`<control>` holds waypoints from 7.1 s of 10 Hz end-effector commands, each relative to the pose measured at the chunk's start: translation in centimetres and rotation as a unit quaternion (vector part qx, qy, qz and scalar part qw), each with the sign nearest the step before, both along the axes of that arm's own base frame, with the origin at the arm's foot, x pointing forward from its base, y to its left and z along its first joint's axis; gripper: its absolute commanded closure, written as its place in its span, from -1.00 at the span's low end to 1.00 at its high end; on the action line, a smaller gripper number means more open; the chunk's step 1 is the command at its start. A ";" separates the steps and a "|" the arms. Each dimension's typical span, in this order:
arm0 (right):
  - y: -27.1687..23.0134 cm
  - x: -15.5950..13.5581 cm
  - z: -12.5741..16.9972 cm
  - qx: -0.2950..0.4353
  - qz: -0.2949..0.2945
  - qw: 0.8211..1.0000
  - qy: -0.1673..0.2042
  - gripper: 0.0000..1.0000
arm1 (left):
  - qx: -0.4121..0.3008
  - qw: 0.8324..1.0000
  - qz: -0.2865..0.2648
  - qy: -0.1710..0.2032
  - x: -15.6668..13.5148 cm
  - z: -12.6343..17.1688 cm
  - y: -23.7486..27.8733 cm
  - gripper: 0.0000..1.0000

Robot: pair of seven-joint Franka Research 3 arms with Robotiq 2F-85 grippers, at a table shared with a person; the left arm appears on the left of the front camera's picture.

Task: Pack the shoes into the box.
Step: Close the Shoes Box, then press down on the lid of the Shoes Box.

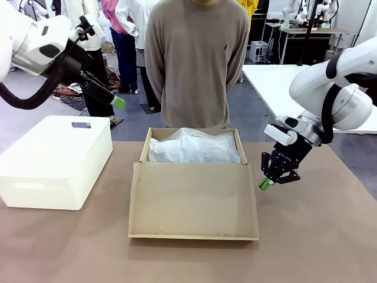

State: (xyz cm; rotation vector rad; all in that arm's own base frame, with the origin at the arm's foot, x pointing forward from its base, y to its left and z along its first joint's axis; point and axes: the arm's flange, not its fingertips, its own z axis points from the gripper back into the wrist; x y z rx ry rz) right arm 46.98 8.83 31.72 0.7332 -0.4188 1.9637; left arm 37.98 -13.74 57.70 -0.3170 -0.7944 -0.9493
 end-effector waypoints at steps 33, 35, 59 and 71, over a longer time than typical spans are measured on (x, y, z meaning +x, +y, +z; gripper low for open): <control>-0.1 -2.4 0.5 0.337 -0.114 0.930 0.089 1.00 | -0.007 1.000 -0.009 0.001 0.1 0.0 0.1 -1.00; -0.4 -2.1 1.6 0.342 -0.128 0.928 0.075 1.00 | -0.007 1.000 -0.009 0.001 0.1 0.0 0.1 -1.00; -0.8 1.3 3.7 0.309 -0.217 0.926 0.024 1.00 | -0.007 1.000 -0.009 0.001 0.1 0.0 0.1 -1.00; 4.4 -7.3 19.3 0.042 -0.471 0.879 0.063 0.60 | -0.007 1.000 -0.009 0.001 0.1 0.0 0.1 -1.00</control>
